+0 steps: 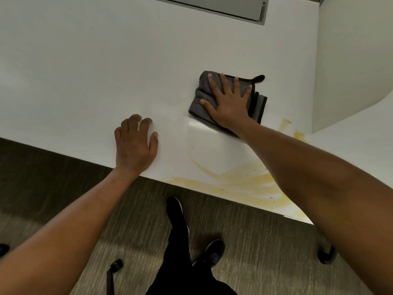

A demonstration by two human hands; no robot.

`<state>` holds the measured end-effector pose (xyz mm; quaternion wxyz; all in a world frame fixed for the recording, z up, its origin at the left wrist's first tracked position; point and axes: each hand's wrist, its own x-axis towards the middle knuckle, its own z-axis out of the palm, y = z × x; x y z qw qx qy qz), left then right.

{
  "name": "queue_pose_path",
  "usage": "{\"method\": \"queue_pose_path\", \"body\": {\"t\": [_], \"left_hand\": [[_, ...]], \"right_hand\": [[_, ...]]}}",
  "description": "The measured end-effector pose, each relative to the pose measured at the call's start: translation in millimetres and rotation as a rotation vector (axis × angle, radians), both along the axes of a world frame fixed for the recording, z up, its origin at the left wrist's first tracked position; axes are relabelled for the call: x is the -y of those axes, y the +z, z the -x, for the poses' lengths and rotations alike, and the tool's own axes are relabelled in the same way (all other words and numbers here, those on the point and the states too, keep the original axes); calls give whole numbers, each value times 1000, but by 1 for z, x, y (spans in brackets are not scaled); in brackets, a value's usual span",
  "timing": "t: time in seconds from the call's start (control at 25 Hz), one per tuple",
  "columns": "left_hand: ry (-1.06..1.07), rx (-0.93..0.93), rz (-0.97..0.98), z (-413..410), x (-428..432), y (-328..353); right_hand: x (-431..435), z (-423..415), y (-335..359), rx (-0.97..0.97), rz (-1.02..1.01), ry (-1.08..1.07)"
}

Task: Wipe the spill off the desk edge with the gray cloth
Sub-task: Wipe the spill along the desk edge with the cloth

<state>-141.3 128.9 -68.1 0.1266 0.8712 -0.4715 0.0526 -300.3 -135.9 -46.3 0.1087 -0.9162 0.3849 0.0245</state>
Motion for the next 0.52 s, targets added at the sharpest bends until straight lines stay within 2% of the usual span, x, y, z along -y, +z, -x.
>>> {"method": "queue_pose_path", "body": {"t": [0.12, 0.32, 0.44, 0.52], "left_hand": [[-2, 14, 2, 0, 0, 1], [7, -17, 0, 0, 1, 7], [10, -17, 4, 0, 1, 3], [12, -11, 15, 0, 2, 1]], "right_hand": [[-43, -5, -2, 26, -17, 54], [-137, 47, -12, 56, 55, 369], [-104, 81, -13, 32, 125, 493], [-52, 82, -11, 14, 156, 365]]}}
